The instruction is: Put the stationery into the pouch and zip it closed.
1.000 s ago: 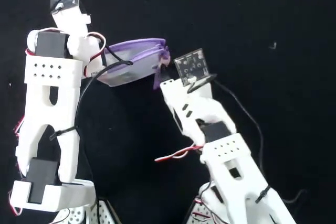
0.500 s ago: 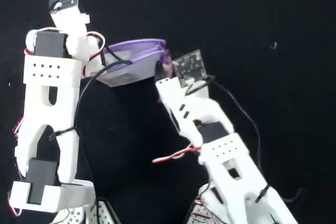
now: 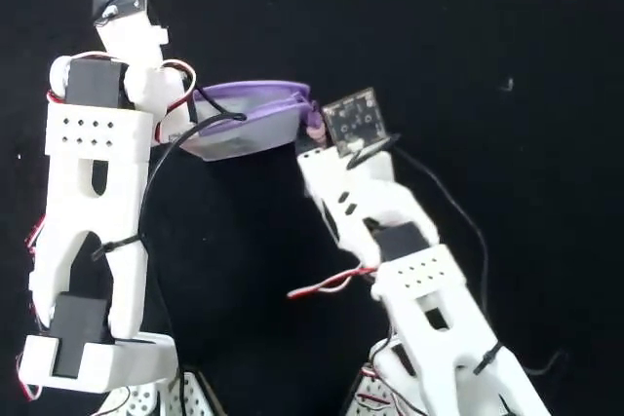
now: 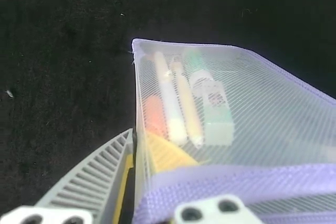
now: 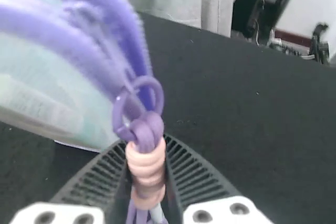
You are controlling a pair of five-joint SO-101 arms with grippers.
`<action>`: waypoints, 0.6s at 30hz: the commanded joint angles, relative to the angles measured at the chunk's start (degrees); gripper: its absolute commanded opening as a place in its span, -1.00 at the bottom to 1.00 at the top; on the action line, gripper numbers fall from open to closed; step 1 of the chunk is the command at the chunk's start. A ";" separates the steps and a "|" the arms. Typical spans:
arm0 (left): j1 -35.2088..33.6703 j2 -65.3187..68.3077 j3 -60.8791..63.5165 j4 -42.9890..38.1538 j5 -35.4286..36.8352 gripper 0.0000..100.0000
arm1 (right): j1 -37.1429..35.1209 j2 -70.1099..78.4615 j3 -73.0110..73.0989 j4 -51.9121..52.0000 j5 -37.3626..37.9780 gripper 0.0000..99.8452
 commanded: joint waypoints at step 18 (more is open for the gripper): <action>-1.71 -0.79 -11.47 1.85 -0.35 -0.53 | -1.05 -0.92 -39.16 34.11 4.13 -0.98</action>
